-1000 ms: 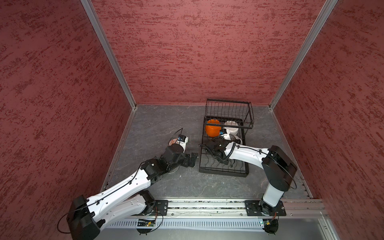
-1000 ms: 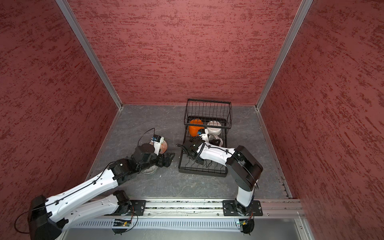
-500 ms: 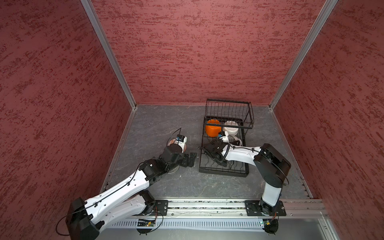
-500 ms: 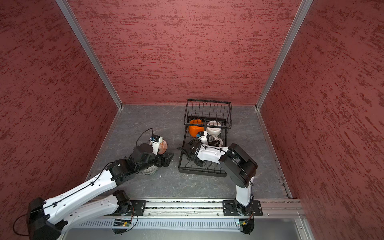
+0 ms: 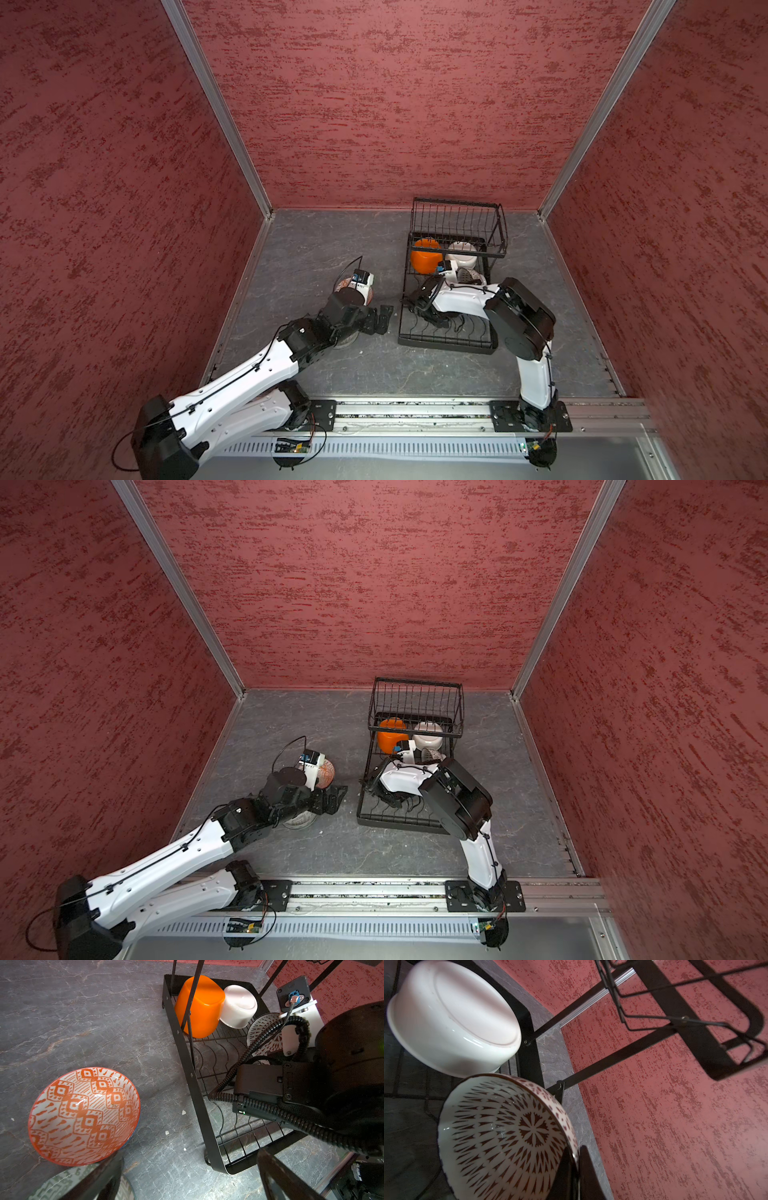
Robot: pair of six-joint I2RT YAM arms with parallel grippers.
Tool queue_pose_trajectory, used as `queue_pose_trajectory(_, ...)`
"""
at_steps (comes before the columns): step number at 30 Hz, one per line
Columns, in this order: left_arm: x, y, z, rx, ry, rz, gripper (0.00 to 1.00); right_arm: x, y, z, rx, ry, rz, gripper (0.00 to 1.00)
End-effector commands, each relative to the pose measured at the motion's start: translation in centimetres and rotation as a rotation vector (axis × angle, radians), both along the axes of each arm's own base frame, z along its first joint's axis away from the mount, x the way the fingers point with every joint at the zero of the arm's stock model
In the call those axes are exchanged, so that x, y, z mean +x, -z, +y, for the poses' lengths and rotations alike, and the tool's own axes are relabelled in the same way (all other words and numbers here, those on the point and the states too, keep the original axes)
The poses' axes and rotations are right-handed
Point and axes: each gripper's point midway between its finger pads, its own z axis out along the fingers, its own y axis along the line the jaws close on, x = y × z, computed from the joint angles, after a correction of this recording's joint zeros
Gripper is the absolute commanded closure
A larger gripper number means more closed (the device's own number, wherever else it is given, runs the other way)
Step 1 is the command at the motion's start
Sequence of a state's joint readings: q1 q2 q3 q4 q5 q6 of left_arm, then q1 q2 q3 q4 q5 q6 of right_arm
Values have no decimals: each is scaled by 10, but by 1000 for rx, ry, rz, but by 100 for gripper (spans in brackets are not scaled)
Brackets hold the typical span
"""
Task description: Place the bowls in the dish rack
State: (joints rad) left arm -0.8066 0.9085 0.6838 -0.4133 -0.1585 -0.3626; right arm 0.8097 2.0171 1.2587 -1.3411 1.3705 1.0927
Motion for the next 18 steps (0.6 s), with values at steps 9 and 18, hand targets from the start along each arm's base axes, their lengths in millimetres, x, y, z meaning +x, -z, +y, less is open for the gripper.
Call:
queue_pose_trajectory(9, -5, -2, 13, 11, -24, -6, 0, 29, 8, 4, 366, -129, 2, 100)
queue_pose_trajectory(18, -4, -3, 15, 5, -29, -14, 0, 39, 8, 4, 247, -100, -5, 100)
